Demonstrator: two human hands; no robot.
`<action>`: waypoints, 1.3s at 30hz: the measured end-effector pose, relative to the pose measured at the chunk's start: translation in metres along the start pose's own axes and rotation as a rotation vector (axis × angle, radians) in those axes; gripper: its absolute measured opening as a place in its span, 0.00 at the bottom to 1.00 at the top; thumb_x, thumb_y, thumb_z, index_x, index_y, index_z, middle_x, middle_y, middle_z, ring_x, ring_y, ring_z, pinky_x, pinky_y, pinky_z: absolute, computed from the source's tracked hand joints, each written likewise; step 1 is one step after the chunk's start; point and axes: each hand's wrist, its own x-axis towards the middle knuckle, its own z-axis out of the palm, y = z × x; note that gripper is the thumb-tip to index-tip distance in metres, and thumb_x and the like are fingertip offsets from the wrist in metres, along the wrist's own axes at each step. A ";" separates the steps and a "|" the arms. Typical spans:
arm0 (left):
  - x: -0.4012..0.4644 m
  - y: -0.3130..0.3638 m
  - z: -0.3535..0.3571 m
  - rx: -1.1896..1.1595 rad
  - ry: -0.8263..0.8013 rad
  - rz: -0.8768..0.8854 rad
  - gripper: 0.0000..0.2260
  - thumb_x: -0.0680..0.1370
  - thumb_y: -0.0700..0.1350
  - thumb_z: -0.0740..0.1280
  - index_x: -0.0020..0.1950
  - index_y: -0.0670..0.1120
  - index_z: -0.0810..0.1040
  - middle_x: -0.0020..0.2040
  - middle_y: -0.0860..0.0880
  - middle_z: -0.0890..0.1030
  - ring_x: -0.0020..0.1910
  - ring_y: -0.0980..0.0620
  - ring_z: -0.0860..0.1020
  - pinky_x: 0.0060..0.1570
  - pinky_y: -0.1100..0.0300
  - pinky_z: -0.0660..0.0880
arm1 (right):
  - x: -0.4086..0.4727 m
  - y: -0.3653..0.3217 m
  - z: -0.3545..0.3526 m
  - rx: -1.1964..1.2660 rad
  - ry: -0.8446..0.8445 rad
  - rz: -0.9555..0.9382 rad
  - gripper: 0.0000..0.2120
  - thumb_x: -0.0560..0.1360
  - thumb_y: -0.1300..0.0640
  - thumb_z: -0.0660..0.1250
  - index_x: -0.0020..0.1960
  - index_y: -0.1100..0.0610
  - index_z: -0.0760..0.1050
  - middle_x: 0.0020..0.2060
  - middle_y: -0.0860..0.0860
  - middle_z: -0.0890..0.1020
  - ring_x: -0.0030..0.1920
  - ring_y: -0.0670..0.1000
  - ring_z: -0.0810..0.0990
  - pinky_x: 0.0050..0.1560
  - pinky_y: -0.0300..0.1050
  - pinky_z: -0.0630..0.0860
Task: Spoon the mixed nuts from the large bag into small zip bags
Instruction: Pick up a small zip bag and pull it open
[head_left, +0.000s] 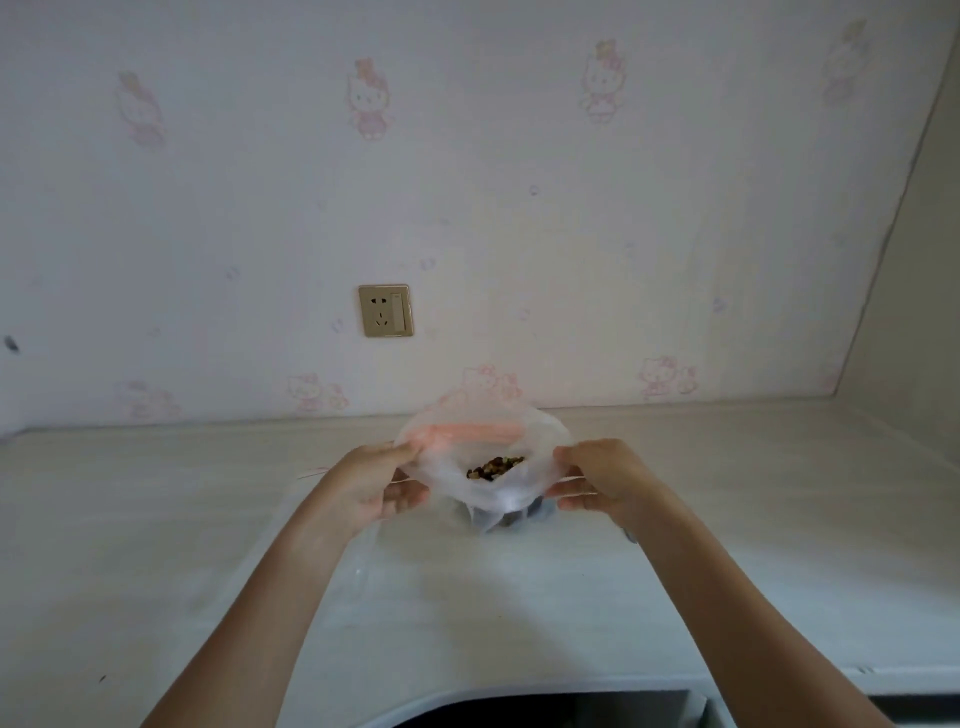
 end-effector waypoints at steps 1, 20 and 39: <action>0.001 -0.002 0.000 -0.123 -0.002 -0.034 0.06 0.81 0.42 0.71 0.51 0.38 0.82 0.39 0.43 0.85 0.32 0.48 0.85 0.30 0.57 0.82 | 0.002 0.006 -0.001 0.148 -0.008 0.011 0.08 0.82 0.65 0.66 0.55 0.70 0.77 0.41 0.61 0.86 0.34 0.55 0.87 0.31 0.45 0.82; 0.013 -0.036 0.027 -0.639 0.010 -0.171 0.07 0.82 0.35 0.61 0.55 0.35 0.78 0.48 0.37 0.86 0.46 0.41 0.86 0.40 0.51 0.84 | 0.029 0.046 0.027 0.833 -0.090 0.028 0.13 0.79 0.65 0.58 0.38 0.62 0.76 0.28 0.55 0.72 0.29 0.54 0.74 0.32 0.48 0.78; 0.025 -0.038 0.036 -0.480 0.158 0.012 0.19 0.78 0.55 0.73 0.64 0.46 0.83 0.58 0.45 0.87 0.59 0.43 0.84 0.64 0.44 0.79 | 0.021 0.055 0.021 -0.230 0.124 -0.773 0.10 0.82 0.54 0.67 0.51 0.37 0.79 0.47 0.44 0.83 0.46 0.43 0.81 0.44 0.31 0.74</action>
